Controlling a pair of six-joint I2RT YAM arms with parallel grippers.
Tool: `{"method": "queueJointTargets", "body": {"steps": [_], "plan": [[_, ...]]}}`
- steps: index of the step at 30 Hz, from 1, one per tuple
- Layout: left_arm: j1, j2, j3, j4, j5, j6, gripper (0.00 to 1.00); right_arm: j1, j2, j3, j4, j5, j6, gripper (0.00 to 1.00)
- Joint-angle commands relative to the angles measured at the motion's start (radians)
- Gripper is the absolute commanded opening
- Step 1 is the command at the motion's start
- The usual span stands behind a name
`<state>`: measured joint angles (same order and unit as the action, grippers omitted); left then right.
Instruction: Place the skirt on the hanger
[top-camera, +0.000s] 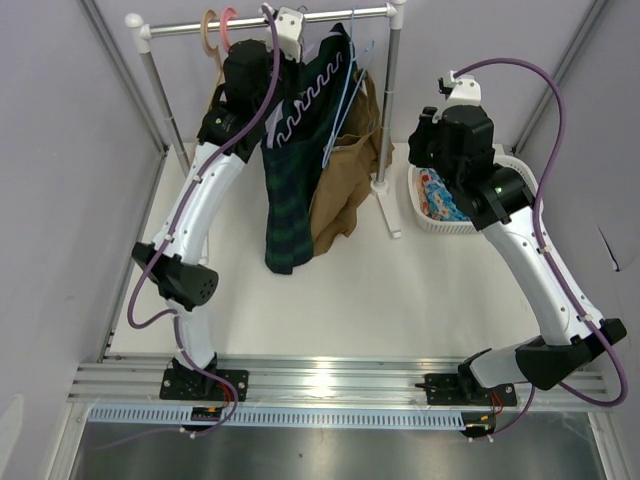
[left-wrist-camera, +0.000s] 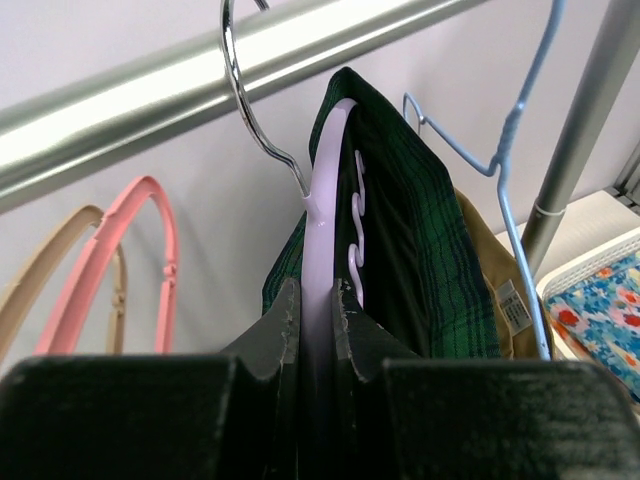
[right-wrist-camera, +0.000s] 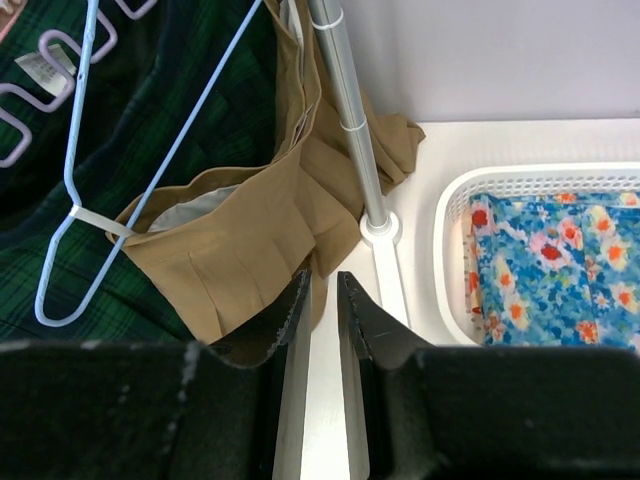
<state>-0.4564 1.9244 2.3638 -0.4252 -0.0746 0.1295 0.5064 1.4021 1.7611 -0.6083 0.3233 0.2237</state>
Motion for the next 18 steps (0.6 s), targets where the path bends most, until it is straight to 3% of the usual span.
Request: {"method": "queueJointTargets", "body": {"steps": [1,3,10,13,18], "plan": [[-0.007,-0.031,0.039,0.174,0.027,-0.019,0.00,-0.005,-0.032,-0.006,0.033,-0.013,0.016,0.22],[-0.007,-0.044,0.023,0.177,0.026,-0.022,0.00,-0.005,-0.032,-0.008,0.030,-0.015,0.020,0.22],[-0.005,-0.120,-0.043,0.192,0.010,-0.004,0.46,-0.008,-0.045,-0.026,0.025,-0.015,0.034,0.24],[-0.005,-0.146,-0.066,0.198,0.019,-0.002,0.56,-0.011,-0.054,-0.028,0.021,-0.021,0.042,0.26],[-0.005,-0.199,-0.066,0.167,0.038,-0.008,0.64,-0.019,-0.066,-0.037,0.010,-0.039,0.057,0.32]]}}
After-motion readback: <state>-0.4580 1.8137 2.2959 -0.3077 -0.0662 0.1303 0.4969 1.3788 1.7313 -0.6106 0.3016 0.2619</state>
